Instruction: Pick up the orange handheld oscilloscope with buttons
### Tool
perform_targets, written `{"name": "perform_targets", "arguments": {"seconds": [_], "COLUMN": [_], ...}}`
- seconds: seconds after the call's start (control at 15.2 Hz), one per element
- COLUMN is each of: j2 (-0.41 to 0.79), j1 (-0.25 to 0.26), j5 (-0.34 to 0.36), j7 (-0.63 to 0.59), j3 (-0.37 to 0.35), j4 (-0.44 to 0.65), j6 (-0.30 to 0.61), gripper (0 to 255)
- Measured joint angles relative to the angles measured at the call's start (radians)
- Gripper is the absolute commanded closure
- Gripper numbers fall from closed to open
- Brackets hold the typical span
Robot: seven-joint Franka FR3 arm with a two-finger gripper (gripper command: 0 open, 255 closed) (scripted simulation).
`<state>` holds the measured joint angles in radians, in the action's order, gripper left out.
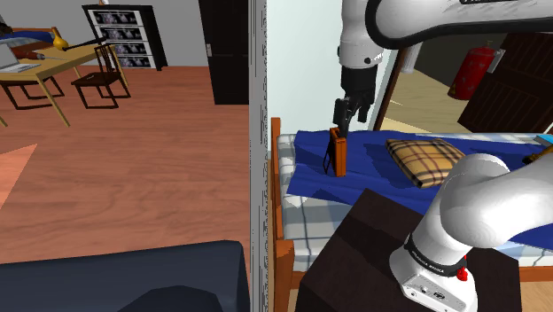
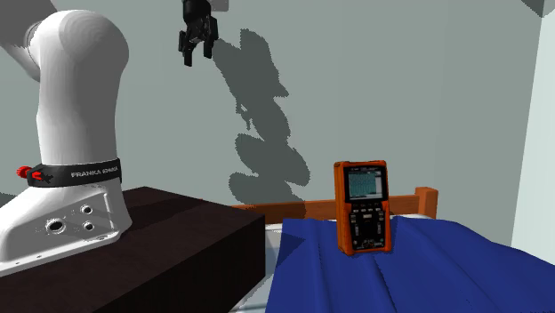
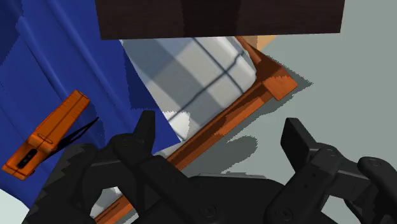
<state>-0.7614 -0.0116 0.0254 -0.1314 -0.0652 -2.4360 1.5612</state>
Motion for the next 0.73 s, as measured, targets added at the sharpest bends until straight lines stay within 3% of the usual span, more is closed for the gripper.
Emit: {"name": "perform_targets", "arguments": {"seconds": [0.33, 0.73], "j2": [0.049, 0.184], "j1": [-0.032, -0.09], "j5": [0.04, 0.108], "j7": [0.023, 0.05], "j3": [0.037, 0.099], "j4": [-0.03, -0.054], "j6": [0.077, 0.238], "gripper": [0, 0]}}
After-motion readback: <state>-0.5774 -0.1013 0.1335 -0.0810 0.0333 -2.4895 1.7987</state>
